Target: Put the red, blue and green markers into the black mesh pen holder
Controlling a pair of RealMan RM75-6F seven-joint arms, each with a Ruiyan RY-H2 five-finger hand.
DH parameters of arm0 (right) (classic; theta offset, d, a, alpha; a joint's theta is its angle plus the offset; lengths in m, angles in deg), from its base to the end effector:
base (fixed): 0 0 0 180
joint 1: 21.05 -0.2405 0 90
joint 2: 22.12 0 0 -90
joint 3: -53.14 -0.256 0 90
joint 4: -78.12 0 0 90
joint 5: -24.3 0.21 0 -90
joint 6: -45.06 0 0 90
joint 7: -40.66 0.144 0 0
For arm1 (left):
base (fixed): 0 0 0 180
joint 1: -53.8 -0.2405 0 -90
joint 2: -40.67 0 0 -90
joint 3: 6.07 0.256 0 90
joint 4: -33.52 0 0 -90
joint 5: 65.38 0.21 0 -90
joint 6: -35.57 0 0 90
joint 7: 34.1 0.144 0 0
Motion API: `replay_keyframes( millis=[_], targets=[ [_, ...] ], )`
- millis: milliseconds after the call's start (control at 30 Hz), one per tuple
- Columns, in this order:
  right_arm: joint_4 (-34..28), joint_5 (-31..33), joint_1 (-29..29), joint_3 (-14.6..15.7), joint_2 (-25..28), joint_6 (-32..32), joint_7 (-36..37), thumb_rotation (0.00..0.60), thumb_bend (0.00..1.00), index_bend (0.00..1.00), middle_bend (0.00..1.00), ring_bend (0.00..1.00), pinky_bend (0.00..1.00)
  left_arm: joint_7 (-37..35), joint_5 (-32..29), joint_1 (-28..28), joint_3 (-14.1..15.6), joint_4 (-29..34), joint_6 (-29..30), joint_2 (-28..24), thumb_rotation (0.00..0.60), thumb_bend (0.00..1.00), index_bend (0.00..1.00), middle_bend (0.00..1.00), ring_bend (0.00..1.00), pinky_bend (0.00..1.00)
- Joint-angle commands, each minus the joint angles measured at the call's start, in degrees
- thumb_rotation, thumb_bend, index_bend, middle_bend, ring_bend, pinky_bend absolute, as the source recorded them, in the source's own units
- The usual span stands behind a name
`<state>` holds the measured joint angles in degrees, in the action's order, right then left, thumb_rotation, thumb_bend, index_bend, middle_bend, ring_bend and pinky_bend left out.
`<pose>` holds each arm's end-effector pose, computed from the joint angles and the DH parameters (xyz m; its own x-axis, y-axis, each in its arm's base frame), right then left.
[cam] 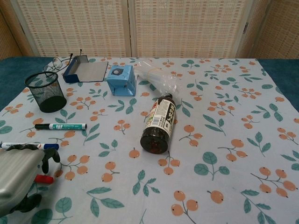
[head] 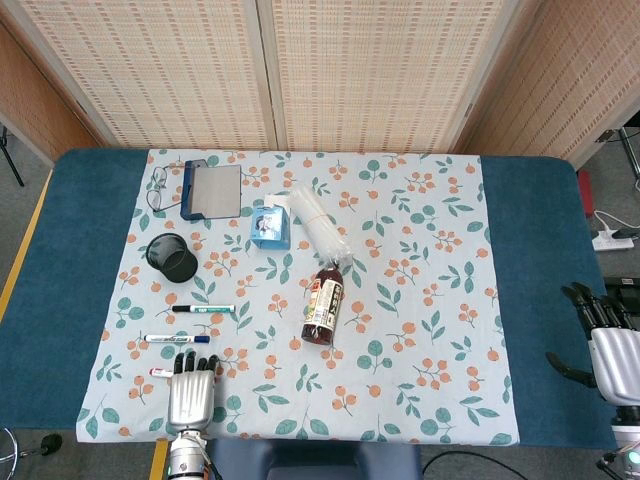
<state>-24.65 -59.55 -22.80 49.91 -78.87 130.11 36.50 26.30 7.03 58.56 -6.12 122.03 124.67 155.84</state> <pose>-0.2968 -0.1640 0.1849 0.4096 -0.0253 0.9119 -0.9097 0.0643 0.4103 -0.1743 0.1524 -0.0801 0.5789 0.2225 0.7845 0.7928 0.0715 -0.6053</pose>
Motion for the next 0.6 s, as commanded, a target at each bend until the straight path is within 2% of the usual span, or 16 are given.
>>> replay_keyframes(
  millis=[33, 200, 433, 600],
  targets=[
    [-0.03, 0.06, -0.05, 0.03, -0.02, -0.14, -0.12, 0.6, 0.1, 0.14, 0.08, 0.18, 0.14, -0.17, -0.42, 0.33, -0.62, -0.4, -0.44, 0.17, 0.6, 0.24, 0.32, 0.39, 0.18, 0.17],
    [0.0, 0.44, -0.05, -0.07, -0.04, -0.22, -0.34, 0.6, 0.1, 0.15, 0.08, 0.18, 0.15, -0.46, -0.5, 0.79, -1.32, -1.24, -0.64, 0.3, 0.6, 0.24, 0.35, 0.42, 0.19, 0.17],
    [-0.01, 0.32, 0.04, -0.07, 0.05, -0.02, -0.27, 0.6, 0.1, 0.16, 0.08, 0.18, 0.15, -0.25, -0.03, 0.93, -1.76, -3.62, 0.34, 0.93, 0.6, 0.25, 0.52, 0.6, 0.25, 0.19],
    [0.03, 0.38, 0.11, -0.14, 0.1, 0.12, -0.19, 0.6, 0.1, 0.16, 0.08, 0.18, 0.16, -0.89, 0.18, 0.98, -2.0, -5.07, 0.58, 1.4, 0.6, 0.25, 0.56, 0.65, 0.27, 0.2]
  ],
)
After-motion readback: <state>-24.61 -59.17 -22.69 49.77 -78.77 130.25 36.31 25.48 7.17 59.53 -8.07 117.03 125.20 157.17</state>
